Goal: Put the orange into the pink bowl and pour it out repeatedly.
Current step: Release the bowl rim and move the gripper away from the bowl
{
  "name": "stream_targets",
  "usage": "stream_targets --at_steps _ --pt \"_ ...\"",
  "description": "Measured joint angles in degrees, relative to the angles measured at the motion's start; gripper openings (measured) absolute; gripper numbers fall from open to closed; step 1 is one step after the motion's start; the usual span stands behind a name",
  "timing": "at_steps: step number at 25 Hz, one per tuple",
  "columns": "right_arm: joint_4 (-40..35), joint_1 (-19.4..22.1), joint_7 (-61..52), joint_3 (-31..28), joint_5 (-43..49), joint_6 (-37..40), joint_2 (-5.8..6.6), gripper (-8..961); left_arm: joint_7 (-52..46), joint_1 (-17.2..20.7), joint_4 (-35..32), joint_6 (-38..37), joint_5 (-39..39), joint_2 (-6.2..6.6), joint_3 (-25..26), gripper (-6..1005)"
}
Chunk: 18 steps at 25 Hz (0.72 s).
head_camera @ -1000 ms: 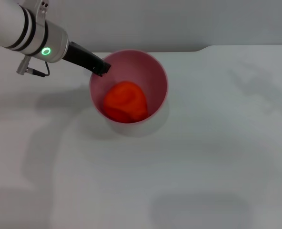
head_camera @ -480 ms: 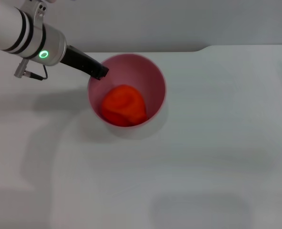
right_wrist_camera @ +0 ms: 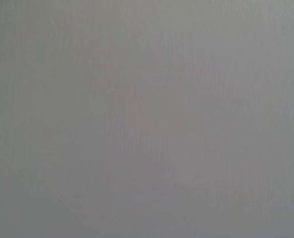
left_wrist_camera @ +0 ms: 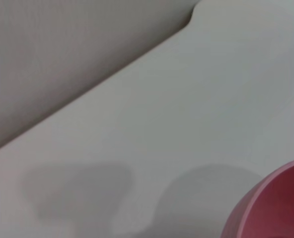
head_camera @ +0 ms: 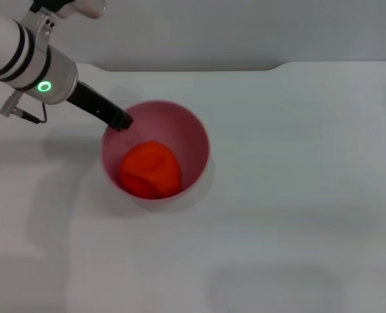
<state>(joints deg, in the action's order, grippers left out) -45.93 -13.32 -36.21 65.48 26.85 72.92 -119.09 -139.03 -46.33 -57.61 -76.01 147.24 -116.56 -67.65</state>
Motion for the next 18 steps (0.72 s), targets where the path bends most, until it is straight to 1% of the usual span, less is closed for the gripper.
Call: stream_targets --at_steps 4,9,13,18 --pt "1.3 -0.7 0.0 0.1 0.0 0.0 0.0 424 0.0 -0.1 0.0 -2.5 1.0 0.43 0.0 35" --pt "2.4 -1.1 0.0 0.8 -0.1 0.2 0.06 424 0.0 0.1 0.1 -3.7 1.3 0.45 -0.3 36" --pt "3.7 -1.5 0.1 1.0 -0.1 1.2 0.05 424 0.2 0.4 1.7 -3.0 1.3 -0.55 -0.5 36" --pt "4.8 -1.8 0.0 1.0 -0.1 2.2 0.03 424 0.3 0.8 3.3 -2.2 1.4 -0.76 -0.7 36"
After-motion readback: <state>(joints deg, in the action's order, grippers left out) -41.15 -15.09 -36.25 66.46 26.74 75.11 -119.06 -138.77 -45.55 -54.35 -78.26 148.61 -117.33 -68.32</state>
